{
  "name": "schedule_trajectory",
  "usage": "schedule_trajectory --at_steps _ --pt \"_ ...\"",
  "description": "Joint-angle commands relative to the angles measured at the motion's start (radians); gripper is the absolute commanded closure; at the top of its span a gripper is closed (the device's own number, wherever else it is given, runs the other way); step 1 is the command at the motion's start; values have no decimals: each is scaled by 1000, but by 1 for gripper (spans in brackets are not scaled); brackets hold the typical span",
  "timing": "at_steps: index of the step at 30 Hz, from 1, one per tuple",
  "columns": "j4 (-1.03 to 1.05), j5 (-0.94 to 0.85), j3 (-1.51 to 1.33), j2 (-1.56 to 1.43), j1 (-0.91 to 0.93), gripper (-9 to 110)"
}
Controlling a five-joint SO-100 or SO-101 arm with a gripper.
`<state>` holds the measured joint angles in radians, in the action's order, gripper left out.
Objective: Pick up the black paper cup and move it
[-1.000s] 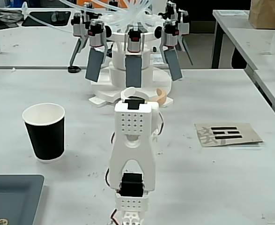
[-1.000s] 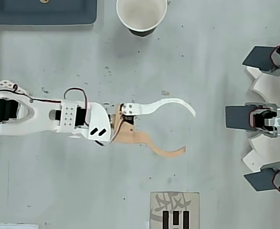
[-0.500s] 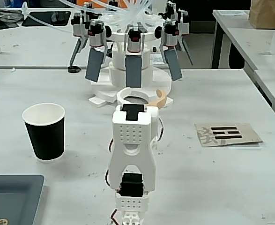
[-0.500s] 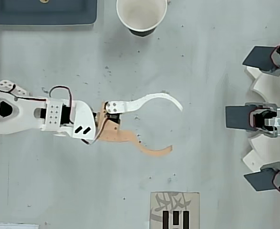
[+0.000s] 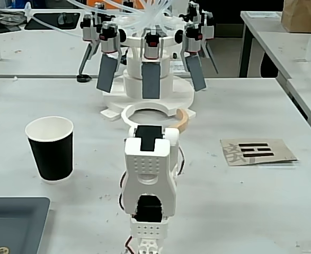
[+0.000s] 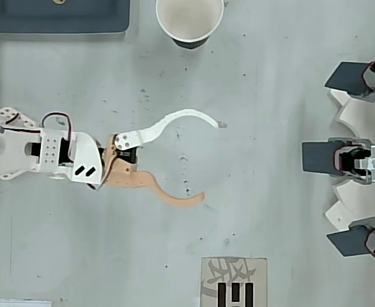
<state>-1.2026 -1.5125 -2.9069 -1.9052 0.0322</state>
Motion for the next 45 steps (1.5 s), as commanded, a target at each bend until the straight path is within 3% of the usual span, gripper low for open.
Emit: schedule_trajectory --at_steps 1,15,24,45 --pt "-51 21 -34 -57 3 67" --pt "-153 43 -212 -153 -34 54" --pt "-161 -28 -216 -183 -179 47" --pt "-167 -67 -199 -133 -440 45"
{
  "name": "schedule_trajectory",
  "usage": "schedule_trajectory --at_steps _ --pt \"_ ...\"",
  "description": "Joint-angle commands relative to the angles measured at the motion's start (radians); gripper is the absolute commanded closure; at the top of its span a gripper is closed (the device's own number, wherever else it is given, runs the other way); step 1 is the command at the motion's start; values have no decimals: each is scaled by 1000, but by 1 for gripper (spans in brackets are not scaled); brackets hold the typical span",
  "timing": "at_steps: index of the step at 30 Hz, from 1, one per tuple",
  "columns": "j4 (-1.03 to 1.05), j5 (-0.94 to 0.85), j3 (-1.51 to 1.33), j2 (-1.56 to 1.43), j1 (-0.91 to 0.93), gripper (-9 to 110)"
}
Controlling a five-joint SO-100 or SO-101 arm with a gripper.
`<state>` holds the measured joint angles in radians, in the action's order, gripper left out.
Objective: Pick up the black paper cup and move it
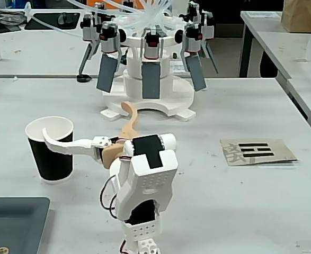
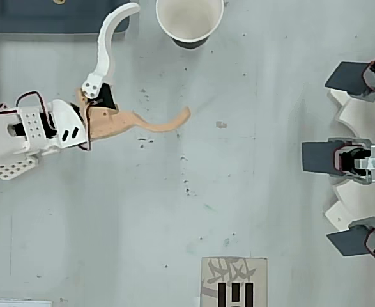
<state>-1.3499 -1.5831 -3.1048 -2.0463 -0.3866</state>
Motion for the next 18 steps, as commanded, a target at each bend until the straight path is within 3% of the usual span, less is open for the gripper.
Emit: schedule_trajectory --at_steps 1,18 --pt "-21 5 6 17 -29 45" --pt "-18 12 328 299 -137 46"
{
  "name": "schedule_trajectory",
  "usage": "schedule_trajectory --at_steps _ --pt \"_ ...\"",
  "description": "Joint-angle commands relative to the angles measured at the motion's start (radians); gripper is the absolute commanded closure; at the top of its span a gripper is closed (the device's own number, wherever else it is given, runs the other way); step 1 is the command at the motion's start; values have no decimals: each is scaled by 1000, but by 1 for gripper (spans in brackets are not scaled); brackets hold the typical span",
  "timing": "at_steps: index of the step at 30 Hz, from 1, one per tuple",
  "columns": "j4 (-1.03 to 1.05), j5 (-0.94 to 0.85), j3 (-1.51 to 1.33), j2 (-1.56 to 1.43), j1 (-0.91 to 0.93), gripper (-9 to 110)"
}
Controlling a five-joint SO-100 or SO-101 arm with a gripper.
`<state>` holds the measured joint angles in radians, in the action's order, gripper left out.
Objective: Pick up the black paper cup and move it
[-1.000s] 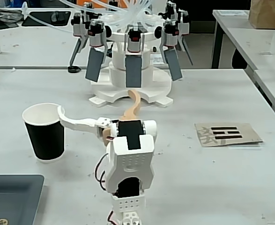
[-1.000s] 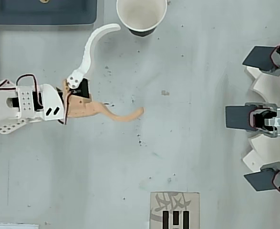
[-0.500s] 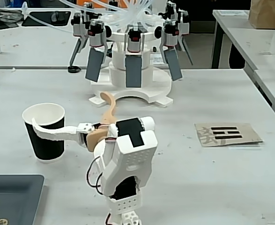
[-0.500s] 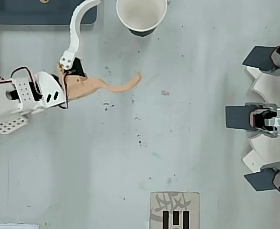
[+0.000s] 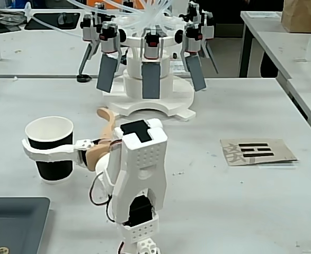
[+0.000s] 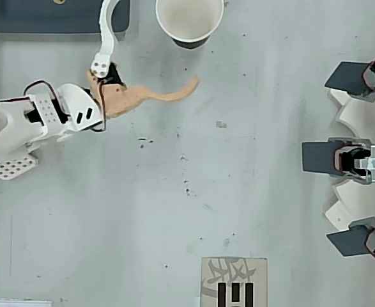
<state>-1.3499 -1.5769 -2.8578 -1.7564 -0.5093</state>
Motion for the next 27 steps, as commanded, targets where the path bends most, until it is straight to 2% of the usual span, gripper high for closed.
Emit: schedule_trajectory --at_steps 1,27 --pt "-18 6 98 26 -18 46" --pt "-9 25 436 388 -78 46"
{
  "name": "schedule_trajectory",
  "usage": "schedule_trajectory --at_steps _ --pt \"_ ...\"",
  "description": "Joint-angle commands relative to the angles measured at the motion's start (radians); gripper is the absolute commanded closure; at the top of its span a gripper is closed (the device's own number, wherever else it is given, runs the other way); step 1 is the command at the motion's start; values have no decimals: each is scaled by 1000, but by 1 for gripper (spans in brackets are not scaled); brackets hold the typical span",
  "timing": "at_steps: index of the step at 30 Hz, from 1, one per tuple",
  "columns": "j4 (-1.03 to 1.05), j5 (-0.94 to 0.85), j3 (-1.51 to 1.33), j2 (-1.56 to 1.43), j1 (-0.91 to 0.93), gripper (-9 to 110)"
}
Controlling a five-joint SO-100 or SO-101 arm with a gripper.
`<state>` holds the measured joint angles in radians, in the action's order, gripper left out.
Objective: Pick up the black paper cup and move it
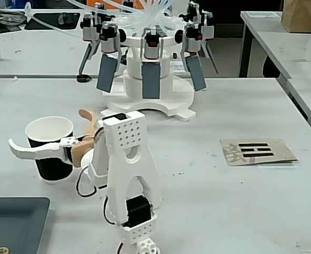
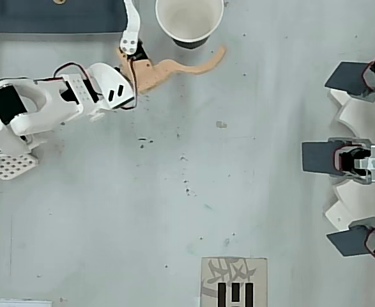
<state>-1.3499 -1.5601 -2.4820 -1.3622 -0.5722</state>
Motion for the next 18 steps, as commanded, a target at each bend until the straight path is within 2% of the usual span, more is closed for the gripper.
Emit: schedule_trajectory --at_steps 1,18 --pt "-9 8 67 2 -20 46" --pt "0 21 164 123 -51 47"
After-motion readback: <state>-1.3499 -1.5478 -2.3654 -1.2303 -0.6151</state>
